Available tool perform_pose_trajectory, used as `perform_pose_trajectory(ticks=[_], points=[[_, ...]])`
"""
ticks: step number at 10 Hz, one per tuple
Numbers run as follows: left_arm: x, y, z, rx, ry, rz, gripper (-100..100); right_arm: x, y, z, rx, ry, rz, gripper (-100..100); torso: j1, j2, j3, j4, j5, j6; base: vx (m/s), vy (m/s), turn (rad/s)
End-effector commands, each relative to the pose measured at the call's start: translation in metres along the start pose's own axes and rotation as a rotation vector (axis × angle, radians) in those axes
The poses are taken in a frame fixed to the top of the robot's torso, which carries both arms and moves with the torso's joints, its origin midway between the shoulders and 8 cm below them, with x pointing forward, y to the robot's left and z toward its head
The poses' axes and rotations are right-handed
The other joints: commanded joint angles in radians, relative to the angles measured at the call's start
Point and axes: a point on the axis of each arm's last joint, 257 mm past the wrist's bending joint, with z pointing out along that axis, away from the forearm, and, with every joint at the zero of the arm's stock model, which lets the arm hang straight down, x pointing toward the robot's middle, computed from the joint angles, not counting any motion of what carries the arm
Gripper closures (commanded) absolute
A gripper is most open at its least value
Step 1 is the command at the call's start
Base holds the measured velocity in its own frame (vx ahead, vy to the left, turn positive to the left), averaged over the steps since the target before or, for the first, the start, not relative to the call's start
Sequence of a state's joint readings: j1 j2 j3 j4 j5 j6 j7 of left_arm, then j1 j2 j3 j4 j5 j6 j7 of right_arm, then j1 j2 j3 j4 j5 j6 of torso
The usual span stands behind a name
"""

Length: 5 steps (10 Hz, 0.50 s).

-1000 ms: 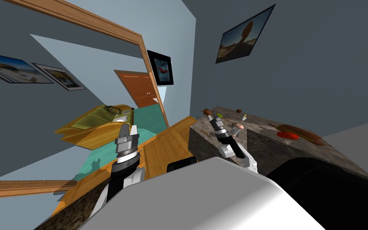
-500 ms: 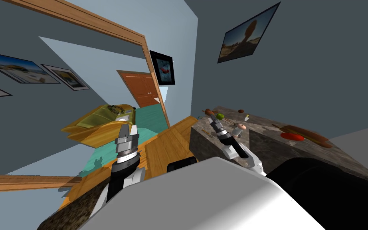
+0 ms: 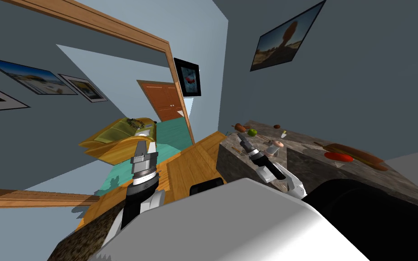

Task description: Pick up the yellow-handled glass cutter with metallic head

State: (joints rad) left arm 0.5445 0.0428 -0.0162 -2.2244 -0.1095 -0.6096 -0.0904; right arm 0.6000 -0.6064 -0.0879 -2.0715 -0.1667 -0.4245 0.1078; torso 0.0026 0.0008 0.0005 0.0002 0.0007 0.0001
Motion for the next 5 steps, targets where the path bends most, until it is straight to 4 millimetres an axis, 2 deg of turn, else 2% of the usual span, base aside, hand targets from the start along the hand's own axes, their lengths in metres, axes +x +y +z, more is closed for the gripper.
perform_pose_trajectory(ticks=[1,2,3,4,5], points=[[0.000,0.000,0.000,0.000,0.000,0.000,0,0.003,-0.022,-0.009,0.048,0.044,-0.026,-100,0.000,0.000,0.000,0.000,0.000,0.000,-0.014,0.057,0.054],[0.000,0.000,0.000,0.000,0.000,0.000,0,0.003,-0.021,-0.009,0.046,0.062,-0.040,-100,0.001,0.000,0.000,0.000,0.000,0.000,-0.010,0.051,0.051],[0.000,0.000,0.000,0.000,0.000,0.000,0,0.007,-0.039,-0.019,0.092,0.098,-0.062,-100,0.000,0.000,0.000,0.000,0.000,0.000,-0.003,0.060,0.096],[0.000,0.000,0.000,0.000,0.000,0.000,0,0.007,-0.039,-0.019,0.090,0.113,-0.073,-100,0.001,0.000,0.000,0.000,0.000,0.000,-0.002,0.042,0.039],[0.000,0.000,0.000,0.000,0.000,0.000,0,0.010,-0.058,-0.031,0.137,0.153,-0.099,-100,0.000,-0.001,0.000,0.000,0.000,0.000,-0.012,0.048,0.075]])
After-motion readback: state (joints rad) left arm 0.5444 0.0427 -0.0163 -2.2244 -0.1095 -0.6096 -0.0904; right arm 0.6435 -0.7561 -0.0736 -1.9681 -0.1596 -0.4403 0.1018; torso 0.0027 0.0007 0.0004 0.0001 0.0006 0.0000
